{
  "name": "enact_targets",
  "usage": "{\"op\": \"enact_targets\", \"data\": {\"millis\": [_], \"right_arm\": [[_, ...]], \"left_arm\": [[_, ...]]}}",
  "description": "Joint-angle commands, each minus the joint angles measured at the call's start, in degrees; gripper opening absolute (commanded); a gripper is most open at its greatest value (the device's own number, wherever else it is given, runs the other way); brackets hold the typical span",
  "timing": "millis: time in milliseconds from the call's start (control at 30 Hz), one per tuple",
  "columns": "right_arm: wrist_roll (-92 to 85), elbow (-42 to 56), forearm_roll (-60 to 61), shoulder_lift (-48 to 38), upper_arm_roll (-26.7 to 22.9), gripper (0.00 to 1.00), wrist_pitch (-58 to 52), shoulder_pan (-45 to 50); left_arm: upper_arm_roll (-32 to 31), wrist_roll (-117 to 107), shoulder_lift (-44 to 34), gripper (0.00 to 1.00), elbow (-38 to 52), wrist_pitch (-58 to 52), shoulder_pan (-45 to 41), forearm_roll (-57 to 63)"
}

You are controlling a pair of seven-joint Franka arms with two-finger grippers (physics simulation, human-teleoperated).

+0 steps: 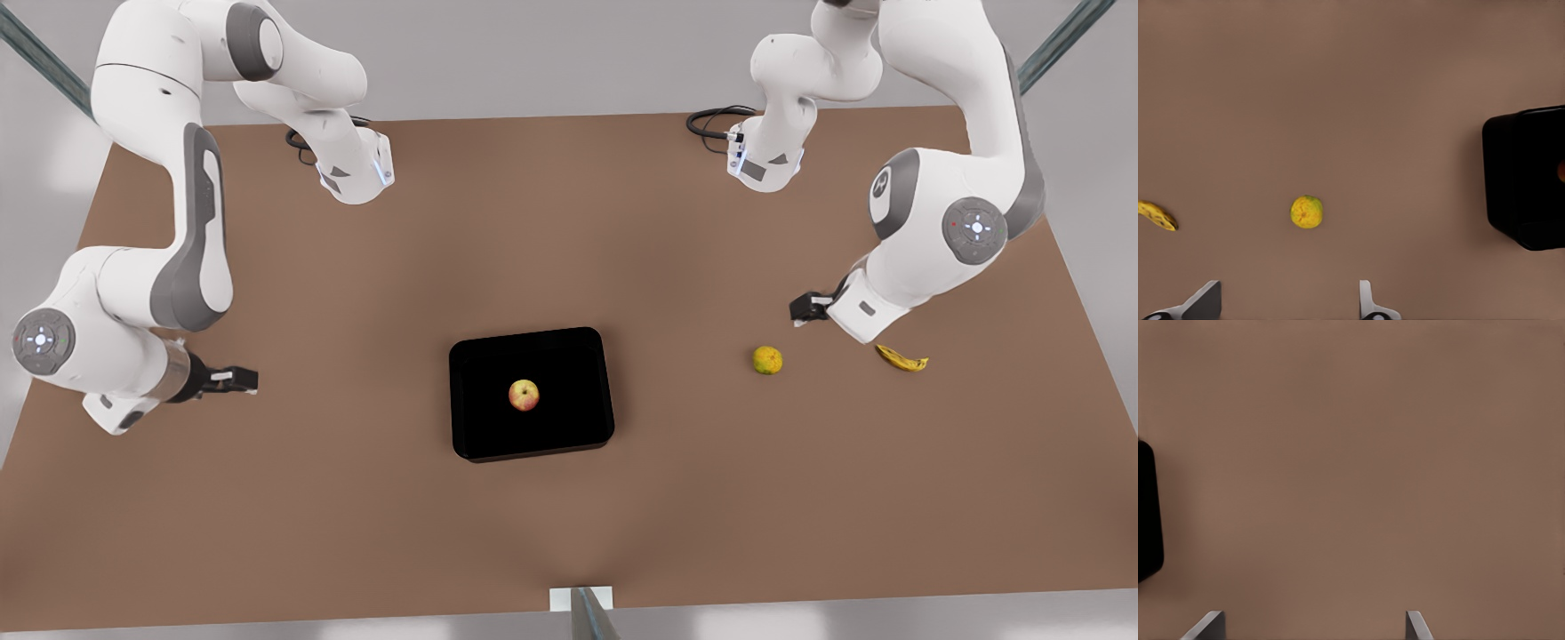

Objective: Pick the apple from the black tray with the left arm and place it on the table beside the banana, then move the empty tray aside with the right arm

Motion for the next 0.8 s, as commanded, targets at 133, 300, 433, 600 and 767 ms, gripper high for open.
{"op": "enact_targets", "data": {"millis": [133, 300, 433, 600, 767], "right_arm": [[-10.5, 0.47, -0.1, 8.1, 0.28, 1.0, 12.19, -0.03], [-10.32, 5.03, -0.37, 6.8, 1.51, 1.0, 7.37, -0.03], [-10.24, 8.64, -0.37, 5.39, 1.69, 1.0, -1.07, -0.03], [-10.24, 8.64, -0.1, 5.21, 1.16, 1.0, -1.25, -0.47], [-10.32, 8.64, -0.1, 5.21, 1.25, 1.0, -1.17, -0.47]], "left_arm": [[-0.96, -1.49, 1.37, 1.0, 1.4, 7.38, -4.73, 0.43], [-1.4, -12.47, 16.49, 1.0, 13.79, 16.34, -12.37, 1.04], [-1.4, -36.98, 21.94, 1.0, 15.99, 19.34, -23.01, 4.82], [-1.84, -52.74, 28.53, 1.0, 22.49, 16.08, -29.69, 6.4], [-1.4, -56.35, 42.42, 1.0, 36.46, 23.37, -30.49, 6.4]]}}
